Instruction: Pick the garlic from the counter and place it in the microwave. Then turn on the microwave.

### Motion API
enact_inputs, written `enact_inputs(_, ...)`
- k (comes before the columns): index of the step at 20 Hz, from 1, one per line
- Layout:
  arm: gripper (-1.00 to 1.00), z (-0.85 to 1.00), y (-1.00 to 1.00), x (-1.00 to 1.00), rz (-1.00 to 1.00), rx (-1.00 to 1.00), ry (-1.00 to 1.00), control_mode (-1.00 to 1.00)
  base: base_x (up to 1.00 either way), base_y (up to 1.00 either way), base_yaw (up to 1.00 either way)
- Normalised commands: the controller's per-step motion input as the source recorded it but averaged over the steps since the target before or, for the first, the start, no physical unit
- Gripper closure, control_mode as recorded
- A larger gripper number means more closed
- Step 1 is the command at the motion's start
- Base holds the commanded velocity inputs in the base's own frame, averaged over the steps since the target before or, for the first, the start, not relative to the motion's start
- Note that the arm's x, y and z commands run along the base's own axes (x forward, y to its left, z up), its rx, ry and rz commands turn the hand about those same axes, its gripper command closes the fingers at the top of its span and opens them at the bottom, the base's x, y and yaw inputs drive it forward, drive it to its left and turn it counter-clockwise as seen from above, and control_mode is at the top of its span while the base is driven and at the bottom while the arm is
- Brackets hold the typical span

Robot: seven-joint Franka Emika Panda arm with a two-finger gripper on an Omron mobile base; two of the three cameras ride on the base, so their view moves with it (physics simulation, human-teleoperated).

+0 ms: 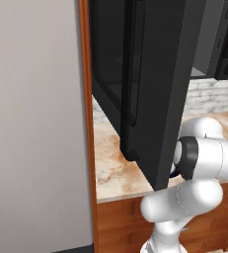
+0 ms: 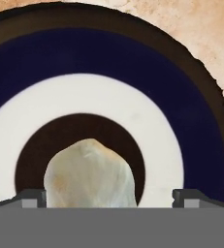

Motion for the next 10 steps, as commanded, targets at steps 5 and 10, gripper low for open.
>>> enact_inputs(5, -1.00, -0.22, 0.00, -0.07, 0.00, 0.00, 0.00, -1.00, 0.00, 0.00, 0.00)
enact_inputs(10, -1.00, -0.23, 0.00, -0.19, 0.00, 0.01, 0.00, -1.00, 0.00, 0.00, 0.00)
